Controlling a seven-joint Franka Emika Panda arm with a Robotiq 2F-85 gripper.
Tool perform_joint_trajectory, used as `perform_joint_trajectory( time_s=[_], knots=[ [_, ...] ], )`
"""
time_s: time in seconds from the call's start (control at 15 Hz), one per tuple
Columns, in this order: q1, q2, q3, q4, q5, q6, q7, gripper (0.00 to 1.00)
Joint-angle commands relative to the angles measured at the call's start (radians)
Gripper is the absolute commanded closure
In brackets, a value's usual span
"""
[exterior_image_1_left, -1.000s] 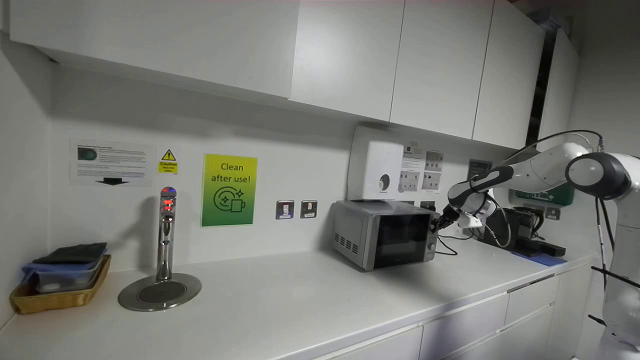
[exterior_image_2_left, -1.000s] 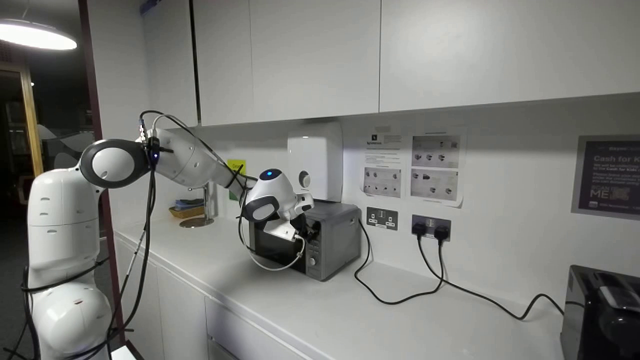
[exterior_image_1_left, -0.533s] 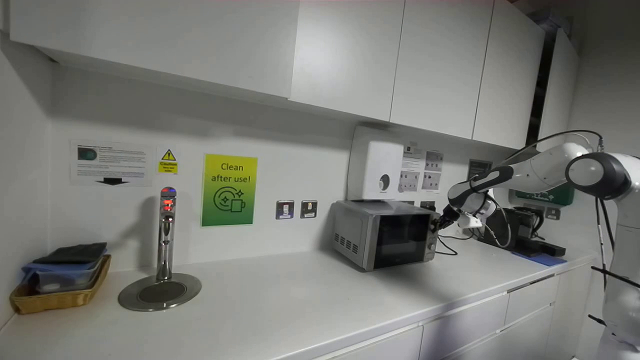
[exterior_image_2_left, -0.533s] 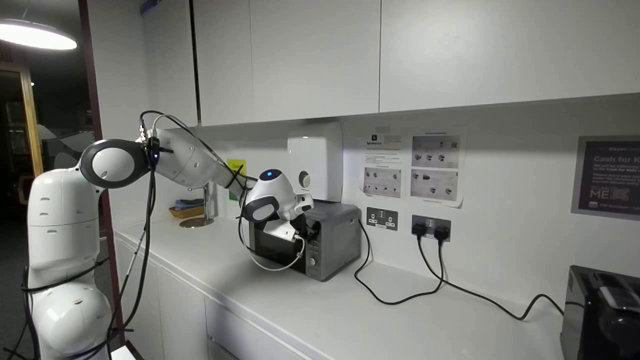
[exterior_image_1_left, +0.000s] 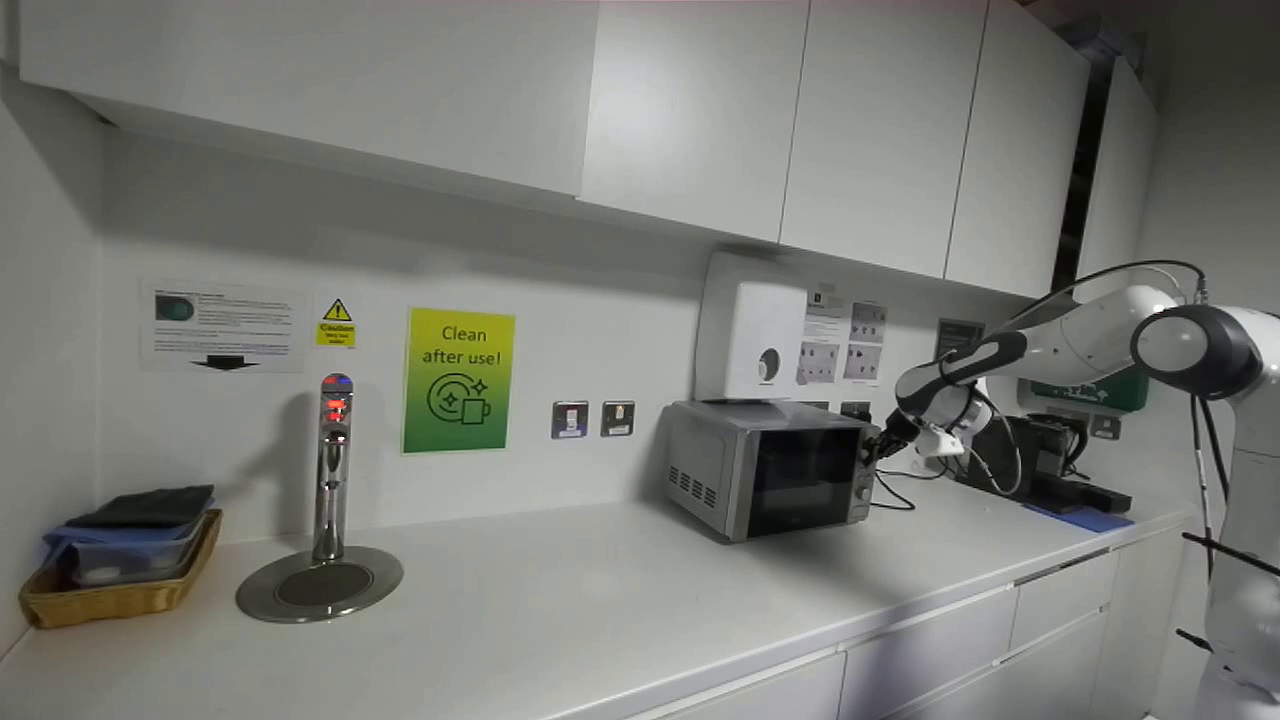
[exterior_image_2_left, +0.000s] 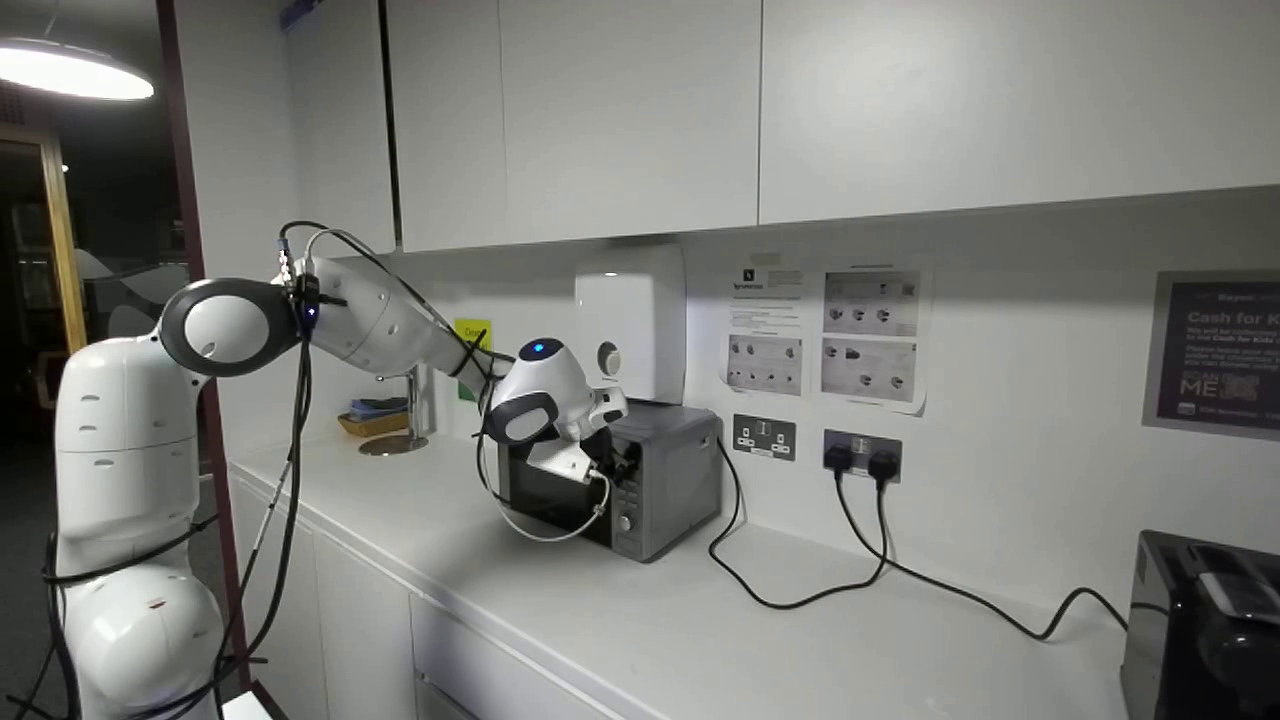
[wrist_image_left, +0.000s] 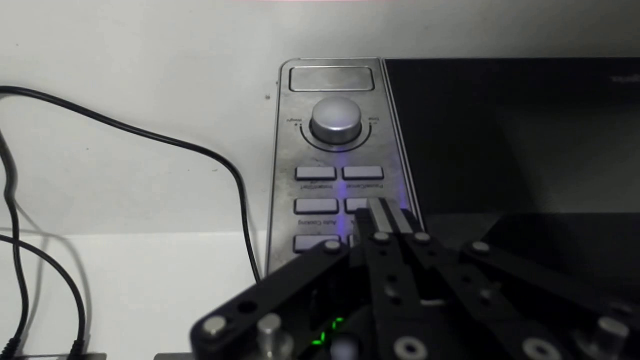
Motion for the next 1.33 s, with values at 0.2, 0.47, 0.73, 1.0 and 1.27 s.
perform_joint_trajectory(
  time_s=[0.2,0.47,0.73,1.0,1.27],
  knots=[
    [0.004,0.027,0.001,0.042,-0.007,0.017,0.034,1.0],
    [0.004,0.044,0.001,0.064,-0.005,0.012,0.048,1.0],
    [0.004,0.05,0.0,0.065,-0.012,0.012,0.059,1.0],
    [0.003,-0.011,-0.005,0.003,-0.037,0.007,0.042,1.0],
    [-0.004,-0.077,-0.009,-0.057,-0.062,-0.005,0.005,1.0]
  ],
)
